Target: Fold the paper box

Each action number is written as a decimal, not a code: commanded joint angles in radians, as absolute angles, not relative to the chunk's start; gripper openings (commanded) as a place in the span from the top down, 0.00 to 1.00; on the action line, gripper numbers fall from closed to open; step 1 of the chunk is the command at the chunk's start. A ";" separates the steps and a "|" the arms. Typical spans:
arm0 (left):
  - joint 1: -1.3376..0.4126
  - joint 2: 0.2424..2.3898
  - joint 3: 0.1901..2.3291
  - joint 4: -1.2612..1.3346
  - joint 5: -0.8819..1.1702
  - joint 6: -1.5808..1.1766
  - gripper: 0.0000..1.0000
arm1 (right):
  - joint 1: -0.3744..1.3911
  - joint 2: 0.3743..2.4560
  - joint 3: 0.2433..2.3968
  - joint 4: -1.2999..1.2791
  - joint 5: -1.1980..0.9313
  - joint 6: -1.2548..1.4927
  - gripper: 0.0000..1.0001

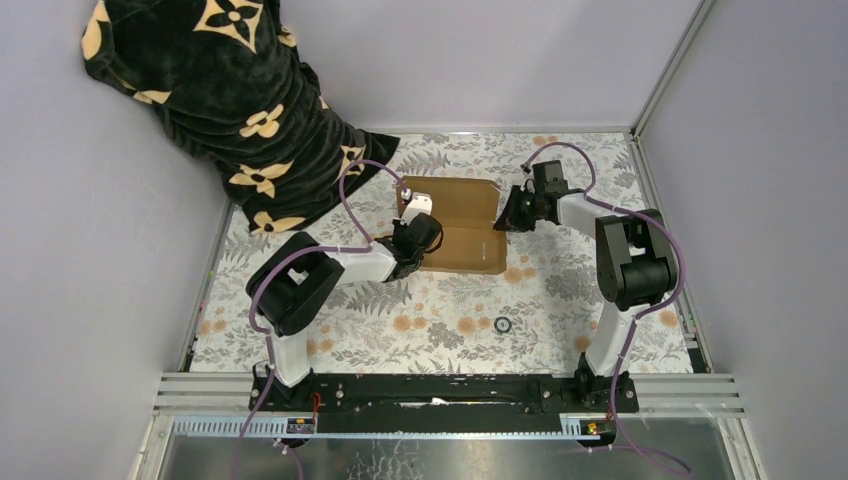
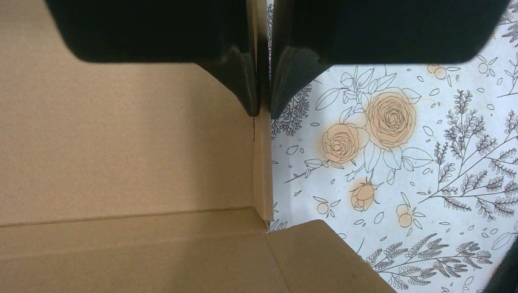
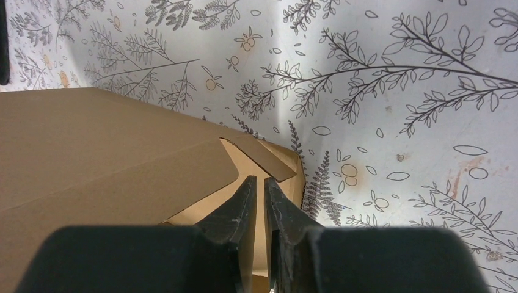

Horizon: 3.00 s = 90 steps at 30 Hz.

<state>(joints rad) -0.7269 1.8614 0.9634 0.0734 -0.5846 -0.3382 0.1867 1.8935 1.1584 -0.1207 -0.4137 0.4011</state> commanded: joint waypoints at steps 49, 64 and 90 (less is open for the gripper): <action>-0.743 1.899 0.974 0.002 -0.588 -0.340 0.84 | 0.189 1.989 1.293 -0.147 -0.350 0.401 0.83; -0.744 1.908 0.981 -0.032 -0.594 -0.359 0.85 | 0.189 1.941 1.205 -0.118 -0.434 0.348 0.83; -0.775 1.916 0.991 -0.045 -0.604 -0.362 0.86 | 0.190 1.907 1.087 0.106 -0.578 0.472 0.83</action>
<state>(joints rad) -0.7532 1.8767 0.9909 0.0269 -0.6254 -0.3470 0.1875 1.9568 1.0988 0.0189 -0.5327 0.4271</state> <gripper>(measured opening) 0.153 0.169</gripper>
